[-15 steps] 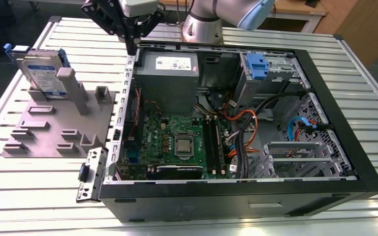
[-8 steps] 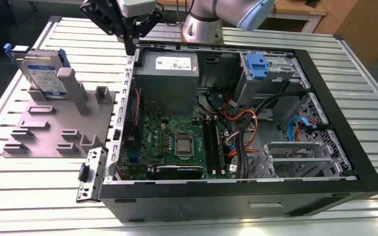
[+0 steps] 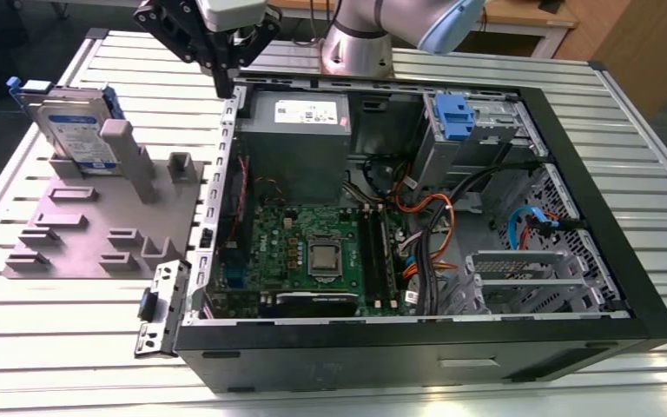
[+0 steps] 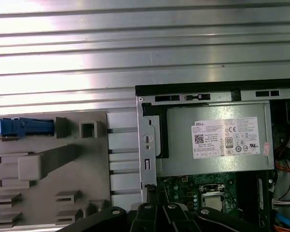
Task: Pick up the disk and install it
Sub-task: 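Reach for the disk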
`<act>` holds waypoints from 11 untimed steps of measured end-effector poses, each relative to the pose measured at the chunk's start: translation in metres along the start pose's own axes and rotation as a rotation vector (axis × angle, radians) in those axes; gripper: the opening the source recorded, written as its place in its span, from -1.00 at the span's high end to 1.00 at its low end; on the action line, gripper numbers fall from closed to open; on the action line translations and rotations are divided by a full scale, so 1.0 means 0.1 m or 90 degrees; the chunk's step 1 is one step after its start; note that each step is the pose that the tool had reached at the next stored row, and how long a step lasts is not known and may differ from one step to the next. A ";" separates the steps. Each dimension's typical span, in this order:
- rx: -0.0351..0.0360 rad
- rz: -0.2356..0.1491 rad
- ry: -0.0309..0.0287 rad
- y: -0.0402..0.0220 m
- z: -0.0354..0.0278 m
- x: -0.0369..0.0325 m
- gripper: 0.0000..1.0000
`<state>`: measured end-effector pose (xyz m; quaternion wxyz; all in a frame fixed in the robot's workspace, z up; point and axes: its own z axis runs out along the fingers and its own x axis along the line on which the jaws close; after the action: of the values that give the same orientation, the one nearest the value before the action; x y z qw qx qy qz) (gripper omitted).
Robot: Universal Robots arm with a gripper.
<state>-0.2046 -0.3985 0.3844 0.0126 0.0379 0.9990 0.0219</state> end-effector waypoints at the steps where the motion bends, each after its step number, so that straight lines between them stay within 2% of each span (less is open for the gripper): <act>1: 0.0000 0.000 0.0000 0.000 0.000 0.001 0.79; 11: 0.0000 0.000 0.0000 -0.001 0.003 0.011 0.79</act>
<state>-0.2057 -0.3985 0.3840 0.0127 0.0379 0.9990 0.0219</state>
